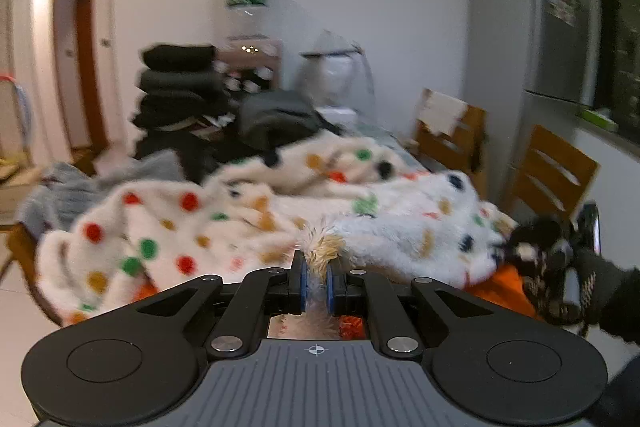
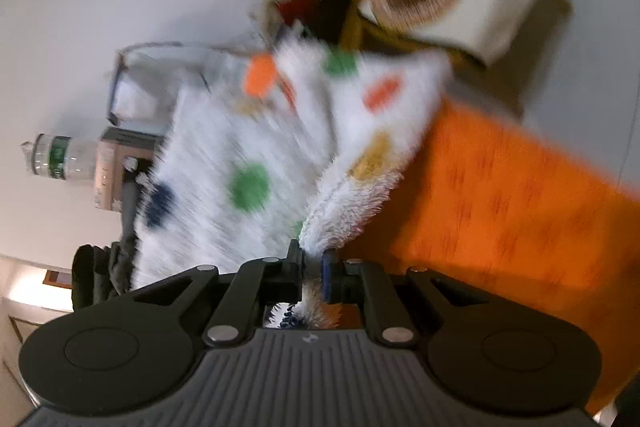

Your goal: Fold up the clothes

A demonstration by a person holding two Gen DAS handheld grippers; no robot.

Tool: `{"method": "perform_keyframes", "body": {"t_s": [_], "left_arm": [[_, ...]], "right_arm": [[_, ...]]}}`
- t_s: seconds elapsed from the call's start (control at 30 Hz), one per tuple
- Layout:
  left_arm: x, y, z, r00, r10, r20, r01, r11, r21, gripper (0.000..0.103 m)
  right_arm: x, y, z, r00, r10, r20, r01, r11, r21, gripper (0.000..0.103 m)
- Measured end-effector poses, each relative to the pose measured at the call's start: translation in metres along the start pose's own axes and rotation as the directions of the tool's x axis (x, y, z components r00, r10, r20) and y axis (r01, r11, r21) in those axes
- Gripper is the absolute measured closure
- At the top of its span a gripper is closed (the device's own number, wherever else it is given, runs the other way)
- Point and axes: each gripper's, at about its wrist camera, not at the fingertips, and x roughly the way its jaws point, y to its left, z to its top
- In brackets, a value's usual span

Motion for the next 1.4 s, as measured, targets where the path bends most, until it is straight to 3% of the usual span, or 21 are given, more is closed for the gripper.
{"method": "perform_keyframes", "body": {"t_s": [0.17,0.27,0.37,0.47,0.53,0.57,0.67,0.7,0.73,0.77,0.83,0.93,1.0,1.1,1.2,1.3,1.4], "left_arm": [[0.012,-0.019,-0.007,0.985,-0.165,-0.050,0.167,0.984,0.053,0.091],[0.024,-0.031,-0.010,0.952,-0.290,-0.101,0.297,0.952,0.072,0.091],[0.038,-0.045,-0.014,0.892,-0.426,-0.153,0.440,0.894,0.080,0.091],[0.051,-0.060,-0.020,0.806,-0.552,-0.215,0.578,0.813,0.078,0.091],[0.062,-0.069,-0.025,0.747,-0.604,-0.278,0.643,0.763,0.070,0.089],[0.068,-0.073,-0.029,0.726,-0.615,-0.309,0.662,0.747,0.067,0.087],[0.082,-0.074,-0.037,0.711,-0.617,-0.337,0.664,0.747,0.034,0.078],[0.085,-0.072,-0.038,0.711,-0.621,-0.331,0.662,0.750,0.016,0.076],[0.086,-0.070,-0.038,0.717,-0.619,-0.321,0.654,0.757,0.002,0.066],[0.087,-0.068,-0.038,0.728,-0.611,-0.311,0.642,0.767,-0.004,0.058],[0.090,-0.064,-0.035,0.753,-0.590,-0.292,0.614,0.789,-0.011,0.051],[0.099,-0.060,-0.032,0.789,-0.552,-0.271,0.567,0.823,-0.024,0.046],[0.109,-0.055,-0.026,0.816,-0.516,-0.260,0.527,0.849,-0.031,0.045],[0.119,-0.050,-0.017,0.850,-0.467,-0.242,0.473,0.880,-0.037,0.043],[0.134,-0.049,-0.006,0.874,-0.433,-0.221,0.434,0.900,-0.047,0.042],[0.151,-0.052,0.004,0.893,-0.403,-0.199,0.401,0.915,-0.050,0.040],[0.169,-0.056,0.015,0.905,-0.384,-0.186,0.380,0.923,-0.058,0.039]], "right_arm": [[-0.067,0.014,0.034,0.992,0.011,0.123,0.005,0.992,-0.129,0.093],[-0.113,0.016,0.055,0.981,0.005,0.193,0.035,0.979,-0.202,0.093],[-0.164,0.005,0.073,0.962,-0.010,0.271,0.074,0.971,-0.227,0.093],[-0.210,-0.016,0.082,0.940,-0.052,0.338,0.131,0.968,-0.216,0.093],[-0.233,-0.030,0.087,0.925,-0.088,0.369,0.171,0.965,-0.198,0.093],[-0.241,-0.037,0.088,0.920,-0.105,0.377,0.187,0.965,-0.186,0.093],[-0.258,-0.052,0.087,0.922,-0.112,0.370,0.191,0.964,-0.185,0.093],[-0.260,-0.052,0.084,0.927,-0.100,0.361,0.185,0.960,-0.211,0.093],[-0.260,-0.047,0.081,0.933,-0.082,0.349,0.177,0.952,-0.251,0.093],[-0.259,-0.041,0.076,0.941,-0.057,0.333,0.164,0.939,-0.303,0.093],[-0.258,-0.024,0.065,0.958,0.005,0.285,0.120,0.900,-0.418,0.093],[-0.261,0.002,0.042,0.981,0.111,0.160,0.010,0.791,-0.611,0.093],[-0.265,0.017,0.027,0.984,0.169,0.062,-0.077,0.706,-0.704,0.093],[-0.276,0.028,0.005,0.965,0.237,-0.110,-0.231,0.579,-0.782,0.092],[-0.289,0.031,-0.013,0.940,0.234,-0.248,-0.336,0.511,-0.791,0.092],[-0.306,0.025,-0.029,0.916,0.184,-0.356,-0.399,0.488,-0.776,0.092],[-0.316,0.006,-0.043,0.899,0.057,-0.435,-0.405,0.487,-0.773,0.093]]}}
